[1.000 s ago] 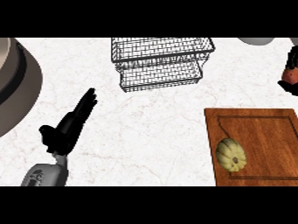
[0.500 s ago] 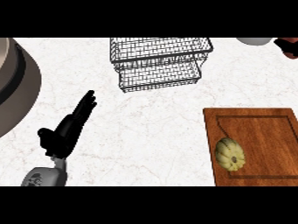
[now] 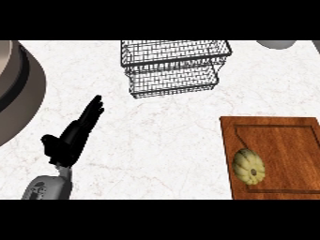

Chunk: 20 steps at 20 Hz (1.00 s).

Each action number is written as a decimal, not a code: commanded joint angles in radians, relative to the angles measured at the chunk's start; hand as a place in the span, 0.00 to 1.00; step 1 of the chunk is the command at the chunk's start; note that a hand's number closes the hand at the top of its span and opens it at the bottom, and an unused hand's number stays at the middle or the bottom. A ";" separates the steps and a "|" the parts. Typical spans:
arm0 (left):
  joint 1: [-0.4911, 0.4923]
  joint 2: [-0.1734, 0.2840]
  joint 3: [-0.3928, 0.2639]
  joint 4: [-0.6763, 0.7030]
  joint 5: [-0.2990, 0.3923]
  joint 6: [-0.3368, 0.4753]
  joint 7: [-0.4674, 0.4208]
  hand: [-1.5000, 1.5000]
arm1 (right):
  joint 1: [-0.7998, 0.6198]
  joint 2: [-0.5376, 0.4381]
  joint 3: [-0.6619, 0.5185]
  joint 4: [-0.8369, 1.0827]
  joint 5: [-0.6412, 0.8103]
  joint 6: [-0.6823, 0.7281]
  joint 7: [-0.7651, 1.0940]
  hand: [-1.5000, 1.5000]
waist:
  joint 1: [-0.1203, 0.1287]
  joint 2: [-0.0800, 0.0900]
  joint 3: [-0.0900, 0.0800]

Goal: Pick the sweet potato from the cutting board and place it in the tiered basket

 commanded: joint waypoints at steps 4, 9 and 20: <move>-0.013 -0.008 -0.003 0.013 -0.010 0.001 -0.003 0.50 | -0.176 0.131 0.040 0.165 0.029 -0.088 0.086 1.00 | 0.010 0.004 0.000; 0.010 0.009 -0.006 -0.036 -0.009 -0.012 0.017 0.50 | -0.226 0.176 0.067 0.302 0.074 -0.157 0.029 1.00 | 0.021 0.007 0.000; -0.015 -0.039 -0.027 -0.001 -0.032 0.013 -0.007 0.50 | -0.250 0.281 0.030 0.518 0.063 -0.286 -0.084 1.00 | 0.025 0.013 0.000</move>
